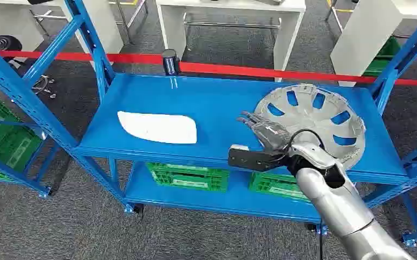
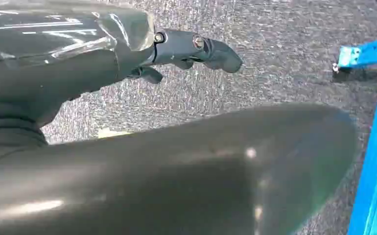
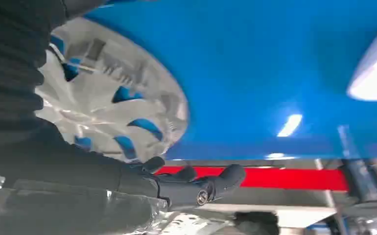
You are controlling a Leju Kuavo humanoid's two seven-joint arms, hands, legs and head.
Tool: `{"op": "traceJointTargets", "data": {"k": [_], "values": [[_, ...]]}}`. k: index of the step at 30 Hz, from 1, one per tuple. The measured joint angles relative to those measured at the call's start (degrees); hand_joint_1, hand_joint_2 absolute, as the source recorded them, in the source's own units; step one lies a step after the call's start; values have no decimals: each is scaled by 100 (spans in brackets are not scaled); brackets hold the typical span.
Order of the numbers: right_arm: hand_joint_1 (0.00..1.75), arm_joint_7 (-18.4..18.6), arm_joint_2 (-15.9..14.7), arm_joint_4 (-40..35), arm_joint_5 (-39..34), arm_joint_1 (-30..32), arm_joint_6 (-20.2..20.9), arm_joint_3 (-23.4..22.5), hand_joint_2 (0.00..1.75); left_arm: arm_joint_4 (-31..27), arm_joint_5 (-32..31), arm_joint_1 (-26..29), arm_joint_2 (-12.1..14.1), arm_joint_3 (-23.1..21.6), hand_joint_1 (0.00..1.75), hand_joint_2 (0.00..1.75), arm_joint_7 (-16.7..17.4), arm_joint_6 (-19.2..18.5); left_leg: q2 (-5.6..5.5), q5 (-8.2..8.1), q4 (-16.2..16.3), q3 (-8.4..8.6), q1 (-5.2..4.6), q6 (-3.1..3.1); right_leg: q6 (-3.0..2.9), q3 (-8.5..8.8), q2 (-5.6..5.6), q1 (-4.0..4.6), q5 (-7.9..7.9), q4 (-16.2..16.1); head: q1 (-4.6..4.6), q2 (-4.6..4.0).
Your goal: Take the parts from the cabinet and place them on the table.
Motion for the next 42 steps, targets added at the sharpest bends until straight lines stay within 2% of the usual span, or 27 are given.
{"op": "traceJointTargets", "data": {"k": [3, 4, 5, 6, 8, 9, 10, 12, 14, 15, 16, 18, 19, 20, 22, 24, 26, 28, 30, 31, 34, 35, 37, 38, 39, 40, 42], "values": [[0, 55, 0, 136, 53, 67, -51, -134, 175, 86, -24, -15, 62, 0, 0, 0, -31, 75, 0, -602, 1295, -603, 63, -96, -25, 16, -1, 9, -17, 4, -13, 0], [0, 55, 0, 186, 68, 113, -66, -177, 175, 136, -37, -16, 77, -2, 0, 0, -35, 101, 1, -669, 1575, -752, 73, -109, -25, 17, -1, 11, -18, 5, -13, 0], [0, 57, 0, 227, 74, 165, -79, -227, 175, 188, -44, -22, 96, -4, 0, 0, -44, 131, 1, -626, 1620, -792, 80, -111, -26, 20, 0, 11, -20, 6, -11, 0], [0, 57, 0, 269, 83, 221, -96, -293, 175, 247, -44, -25, 121, -9, 0, 0, -57, 171, 1, -430, 1356, -683, 84, -107, -27, 25, 6, 9, -23, 6, -13, 0], [0, 55, 4, 324, 90, 264, -136, -407, 175, 343, -31, -51, 179, -28, 0, 0, -87, 227, 0, 80, 349, -190, 83, -63, -23, 47, 28, 10, -28, 4, -13, 0], [0, 55, 13, 348, 90, 273, -155, -477, 175, 372, -17, -64, 210, -42, 0, 0, -94, 258, -10, 176, -115, 32, 70, -18, -6, 52, 34, 6, -37, -1, -11, 0], [0, 55, 15, 372, 90, 279, -162, -537, 175, 400, -4, -87, 232, -57, 0, 0, -96, 271, -8, 107, -179, 88, 32, 5, 12, 26, 35, 58, -40, 7, -9, 0], [0, 92, 20, 442, 94, 337, -171, -634, 175, 448, 13, -107, 254, -87, 0, 0, -94, 280, -9, 110, -166, 98, 7, 42, 70, 20, 39, 30, -38, -3, -11, 0], [0, 177, 31, 470, 92, 403, -171, -730, 175, 459, 31, -117, 269, -131, 0, 0, -83, 276, -6, 167, -272, 159, 9, 139, 152, 51, 42, 53, -27, -58, -11, 0], [0, 217, 26, 483, 94, 437, -173, -796, 175, 461, 42, -116, 267, -157, 0, 0, -63, 265, 0, 200, -342, 204, 34, 183, 139, -18, 15, 29, -91, 51, -5, 0], [0, 265, 22, 501, 92, 444, -173, -885, 175, 461, 83, -120, 269, -179, 0, 0, -40, 258, 5, 216, -368, 216, 34, 226, 96, -161, 14, 36, -252, 359, 15, 0], [0, 341, 22, 538, 94, 493, -179, -1006, 175, 463, 101, -125, 276, -197, 0, 0, 2, 254, 1, 210, -368, 216, 24, 240, 47, -509, 15, 39, -526, 1065, 15, 0], [0, 394, 22, 571, 118, 615, -195, -1128, 175, 474, 122, -116, 280, -227, 0, 0, 18, 265, -5, 204, -366, 215, 14, 247, 50, -842, 14, 38, -724, 1714, 15, 0], [0, 402, 24, 590, 125, 693, -197, -1194, 175, 490, 125, -111, 282, -238, 0, 0, 28, 271, -9, 204, -364, 216, 14, 246, 85, -908, 13, 34, -712, 1815, 17, 0], [0, 413, 28, 619, 140, 771, -199, -1305, 175, 509, 131, -110, 282, -264, 0, 0, 35, 278, -13, 195, -347, 217, 17, 234, 206, -635, 7, 11, -422, 1207, 19, 0], [0, 457, 39, 619, 201, 774, -201, -1412, 175, 533, 140, -110, 291, -304, 0, 0, 35, 315, -13, 146, -272, 209, 9, 172, 294, -67, -42, -16, -47, 121, 22, 0], [0, 485, 66, 625, 284, 807, -199, -1509, 175, 547, 155, -112, 311, -328, 0, 0, 33, 332, -8, 91, -204, 176, -35, 114, 156, -6, -27, 2, -32, 25, 15, 0], [0, 492, 89, 632, 330, 865, -199, -1567, 175, 564, 190, -107, 315, -334, 0, 0, 33, 343, -6, 103, -214, 179, -15, 87, 104, -10, -24, 44, -35, 36, 26, 0], [0, 496, 120, 632, 402, 873, -199, -1628, 175, 575, 208, -105, 319, -352, 0, 0, 33, 341, -6, 31, -140, 127, 17, 32, 58, 16, -19, -19, -14, 16, 26, 0], [0, 496, 129, 632, 426, 875, -199, -1664, 175, 575, 214, -104, 317, -372, 0, 0, 33, 326, 0, -135, 98, 38, 22, -12, 30, 29, -21, -21, -24, 15, 4, 0], [0, 498, 188, 634, 564, 892, -193, -1725, 175, 575, 271, -95, 319, -426, 0, 0, 61, 273, 2, -715, 1436, -611, 55, -81, -4, 25, -22, -1, -30, 17, -11, 0], [0, 503, 208, 641, 618, 899, -193, -1731, 175, 575, 288, -83, 315, -435, 0, 0, 81, 265, 2, -752, 1661, -734, 61, -84, -7, 25, -20, 6, -32, 18, -11, 0], [0, 533, 251, 669, 788, 897, -193, -1731, 175, 575, 319, -72, 315, -466, 0, 0, 90, 265, 1, -446, 1346, -618, 64, -56, -10, 39, -9, 19, -36, 18, -11, 0], [98, 551, 271, 678, 888, 885, -179, -1731, 175, 575, 324, -71, 324, -481, 0, 0, 90, 276, 1, -179, 854, -386, 62, -24, -9, 51, -2, 27, -37, 18, -11, 0], [159, 562, 302, 698, 995, 851, -127, -1725, 175, 575, 328, -71, 332, -501, 0, 0, 92, 280, -1, 102, 222, -72, 48, 35, -9, 60, 6, 37, -38, 16, -11, 0], [168, 562, 323, 717, 1057, 820, -90, -1720, 175, 573, 336, -73, 354, -513, 0, 0, 90, 286, -5, 133, -104, 78, 22, 87, -7, 58, 9, 26, -38, 13, -7, 0], [171, 562, 354, 778, 1215, 740, 13, -1684, 175, 566, 400, -84, 367, -568, 0, 0, 98, 276, 9, 81, -163, 111, -11, 95, 32, 20, 11, 62, -38, 14, -9, 0]]}}
